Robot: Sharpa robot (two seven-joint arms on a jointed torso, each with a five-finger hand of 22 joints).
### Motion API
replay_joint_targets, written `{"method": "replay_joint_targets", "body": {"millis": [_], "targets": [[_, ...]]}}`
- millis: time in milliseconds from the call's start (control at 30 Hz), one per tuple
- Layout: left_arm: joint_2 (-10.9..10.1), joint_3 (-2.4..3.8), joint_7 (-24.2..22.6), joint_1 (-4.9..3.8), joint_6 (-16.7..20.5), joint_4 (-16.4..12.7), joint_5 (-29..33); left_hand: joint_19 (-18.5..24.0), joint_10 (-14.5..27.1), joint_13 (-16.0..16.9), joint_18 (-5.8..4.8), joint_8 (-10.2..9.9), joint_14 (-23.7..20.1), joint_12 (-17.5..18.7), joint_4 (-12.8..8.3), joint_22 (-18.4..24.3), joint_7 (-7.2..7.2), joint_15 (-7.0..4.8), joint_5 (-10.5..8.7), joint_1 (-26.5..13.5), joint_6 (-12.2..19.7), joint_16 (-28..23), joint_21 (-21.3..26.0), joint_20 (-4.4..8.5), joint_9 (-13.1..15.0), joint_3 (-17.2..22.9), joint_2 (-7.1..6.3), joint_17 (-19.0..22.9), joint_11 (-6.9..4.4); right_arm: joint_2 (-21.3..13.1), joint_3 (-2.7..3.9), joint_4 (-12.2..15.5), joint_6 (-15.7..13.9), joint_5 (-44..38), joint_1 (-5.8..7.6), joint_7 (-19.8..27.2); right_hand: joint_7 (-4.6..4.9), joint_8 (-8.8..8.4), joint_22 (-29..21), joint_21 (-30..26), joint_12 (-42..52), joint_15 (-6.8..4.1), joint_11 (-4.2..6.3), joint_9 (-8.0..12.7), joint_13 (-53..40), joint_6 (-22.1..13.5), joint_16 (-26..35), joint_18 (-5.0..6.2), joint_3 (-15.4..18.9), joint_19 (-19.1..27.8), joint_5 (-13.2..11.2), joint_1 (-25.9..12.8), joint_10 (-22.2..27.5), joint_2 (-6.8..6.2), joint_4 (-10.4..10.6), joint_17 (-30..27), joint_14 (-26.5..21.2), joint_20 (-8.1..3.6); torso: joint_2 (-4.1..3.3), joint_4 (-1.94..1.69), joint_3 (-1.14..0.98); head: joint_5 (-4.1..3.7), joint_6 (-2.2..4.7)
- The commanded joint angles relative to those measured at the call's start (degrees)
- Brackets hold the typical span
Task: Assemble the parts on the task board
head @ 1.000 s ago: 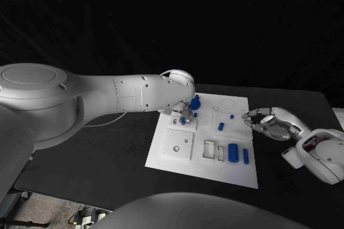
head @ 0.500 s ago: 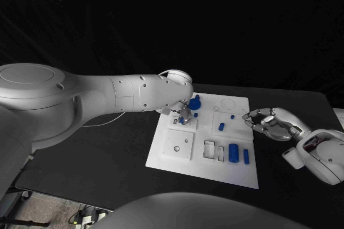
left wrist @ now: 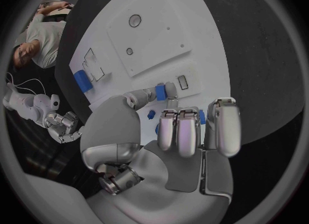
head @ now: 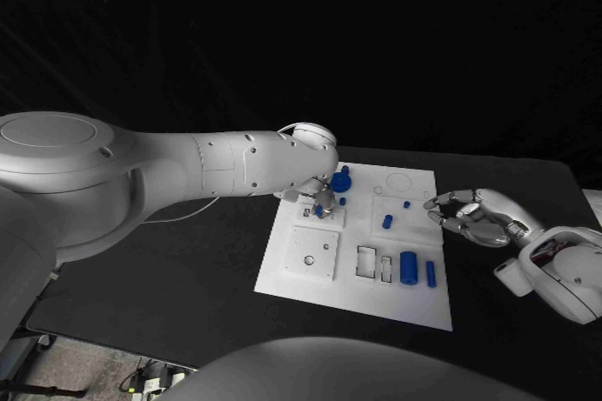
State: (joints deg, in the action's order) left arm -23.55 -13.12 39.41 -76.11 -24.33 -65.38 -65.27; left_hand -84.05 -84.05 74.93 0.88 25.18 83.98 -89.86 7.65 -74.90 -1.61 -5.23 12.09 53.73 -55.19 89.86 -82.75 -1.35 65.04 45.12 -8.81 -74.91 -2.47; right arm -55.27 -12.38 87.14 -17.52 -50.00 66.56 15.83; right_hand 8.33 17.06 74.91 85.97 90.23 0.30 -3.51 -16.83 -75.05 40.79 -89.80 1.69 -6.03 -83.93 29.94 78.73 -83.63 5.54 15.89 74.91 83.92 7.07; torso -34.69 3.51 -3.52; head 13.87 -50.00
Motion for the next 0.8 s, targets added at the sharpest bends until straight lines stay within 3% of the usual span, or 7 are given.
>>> {"method": "replay_joint_targets", "body": {"millis": [33, 800], "targets": [[0.21, -0.06, -0.01, 0.23, 0.66, -0.04, 0.79, -2.52, -5.95, 15.07, 0.73, -0.4, 6.02, -0.14, -0.1, -12.94, 0.11, 0.55, 0.33, -0.06, -0.53, 0.14, -0.01, -0.4, -0.09, -0.39, 0.81, -15.09, 0.3, 0.0, -0.01, 0.07, 1.0, -0.1, -0.04, 0.01, 0.04, 0.01, 13.07, -0.4, -0.23, 0.38, -0.06, -0.06, -14.95, -0.22, -0.2, -0.16, -0.26, -1.28, 0.37, 0.68, -6.37, -0.07, -0.05, 15.09, 6.08, -0.02, 0.05, -0.01, -0.01, -0.01, 0.0], [0.36, -0.06, 0.01, 0.42, 1.04, 0.13, 1.59, -2.37, -5.95, 15.07, 0.81, -1.81, 6.02, -0.14, -0.24, -12.84, -0.01, 0.59, 0.62, 0.1, -0.56, 0.14, 0.36, -0.47, -0.96, -0.81, 1.23, -15.09, 0.35, -0.02, -0.02, 0.09, 1.01, -0.1, -0.04, 0.06, 0.06, 0.0, 13.05, -0.44, -0.23, 0.39, -0.08, -0.06, -14.95, -0.31, -0.2, -0.15, -0.46, -1.24, 0.39, 0.71, -6.37, -0.15, -0.02, 15.09, 6.08, 0.0, 0.02, 0.0, 0.0, 0.08, 0.0]]}}
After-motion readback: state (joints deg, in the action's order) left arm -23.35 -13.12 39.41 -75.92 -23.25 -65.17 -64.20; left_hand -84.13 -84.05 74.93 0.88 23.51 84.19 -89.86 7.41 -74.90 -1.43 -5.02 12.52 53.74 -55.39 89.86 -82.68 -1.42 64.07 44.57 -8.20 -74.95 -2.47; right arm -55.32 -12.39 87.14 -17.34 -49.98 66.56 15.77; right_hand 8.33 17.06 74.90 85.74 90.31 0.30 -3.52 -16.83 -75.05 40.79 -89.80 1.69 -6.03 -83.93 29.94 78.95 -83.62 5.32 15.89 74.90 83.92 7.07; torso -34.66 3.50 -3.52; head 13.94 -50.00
